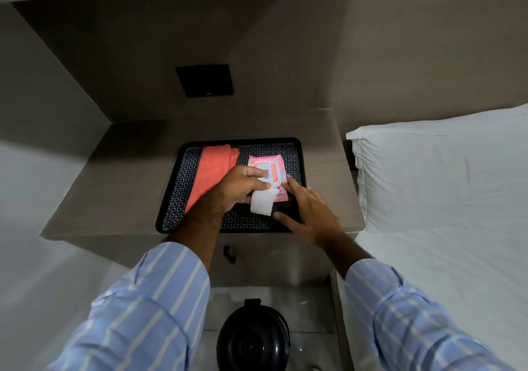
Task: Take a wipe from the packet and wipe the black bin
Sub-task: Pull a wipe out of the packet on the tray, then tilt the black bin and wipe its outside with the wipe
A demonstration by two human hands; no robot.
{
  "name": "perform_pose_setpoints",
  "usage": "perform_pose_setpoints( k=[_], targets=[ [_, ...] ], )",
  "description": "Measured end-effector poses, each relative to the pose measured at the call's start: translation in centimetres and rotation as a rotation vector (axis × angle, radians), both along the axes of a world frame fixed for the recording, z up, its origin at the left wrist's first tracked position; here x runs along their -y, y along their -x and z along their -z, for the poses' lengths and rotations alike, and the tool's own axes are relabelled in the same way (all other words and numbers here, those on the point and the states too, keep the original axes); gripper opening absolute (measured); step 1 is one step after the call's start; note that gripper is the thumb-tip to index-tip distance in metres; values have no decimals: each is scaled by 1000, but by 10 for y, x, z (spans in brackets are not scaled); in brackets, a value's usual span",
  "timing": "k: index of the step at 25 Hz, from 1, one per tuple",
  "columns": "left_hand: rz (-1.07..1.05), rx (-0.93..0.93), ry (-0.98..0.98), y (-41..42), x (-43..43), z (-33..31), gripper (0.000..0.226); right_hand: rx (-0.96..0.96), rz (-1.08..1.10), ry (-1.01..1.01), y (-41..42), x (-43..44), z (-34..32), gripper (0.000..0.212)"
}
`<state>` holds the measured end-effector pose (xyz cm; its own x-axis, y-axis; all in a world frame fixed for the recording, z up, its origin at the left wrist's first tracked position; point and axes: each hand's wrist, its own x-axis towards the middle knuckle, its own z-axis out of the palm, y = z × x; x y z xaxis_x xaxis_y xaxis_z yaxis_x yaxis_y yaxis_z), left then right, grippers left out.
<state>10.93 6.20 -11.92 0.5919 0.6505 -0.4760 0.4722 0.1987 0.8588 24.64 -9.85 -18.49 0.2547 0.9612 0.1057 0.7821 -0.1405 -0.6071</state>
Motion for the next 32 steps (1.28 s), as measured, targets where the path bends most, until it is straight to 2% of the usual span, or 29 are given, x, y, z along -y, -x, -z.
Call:
perform_pose_setpoints(
  k=[3, 7, 9, 11, 13, 14, 16, 18, 20, 22, 24, 28, 30, 32],
  targets=[
    [60, -122, -127, -6, -1, -4, 49, 36, 24, -3, -4, -17, -13, 62],
    [249, -295, -357, -14, -7, -4, 59, 264, 21, 146, -8, -40, -21, 60],
    [269, -303, -351, -15, -7, -2, 62, 275, 37, 195, -4, -43, -23, 61],
    [238, -245, -238, -11, 0, -4, 63, 293, 77, 214, 1, -40, -29, 57],
    [170, -142, -179, -3, 9, -6, 61, 332, 164, 82, 4, -35, -36, 47],
    [120, -76, -185, 4, 13, -8, 58, 247, 207, -25, 6, -31, -40, 42],
    [16, 80, -165, 24, 24, -11, 50, -221, 222, -110, 18, -21, -49, 32],
    [-50, 198, -114, 46, 36, -14, 44, -695, 180, 22, 35, -9, -58, 27],
    [-67, 235, -102, 67, 49, -13, 40, -946, 143, 122, 51, 7, -60, 18],
    [-45, 248, -63, 86, 64, -4, 32, -1092, 192, 115, 66, 27, -53, 8],
    [-8, 238, 23, 104, 83, 19, 22, -1177, 299, 118, 82, 51, -38, 6],
    [18, 134, 101, 127, 132, 92, 12, -1393, 338, 175, 115, 105, 33, 20],
    [-8, 79, 154, 133, 155, 136, 13, -1413, 397, 213, 127, 131, 76, 34],
    [-4, 27, 208, 137, 176, 190, 15, -1422, 488, 256, 136, 154, 127, 36]
  ],
)
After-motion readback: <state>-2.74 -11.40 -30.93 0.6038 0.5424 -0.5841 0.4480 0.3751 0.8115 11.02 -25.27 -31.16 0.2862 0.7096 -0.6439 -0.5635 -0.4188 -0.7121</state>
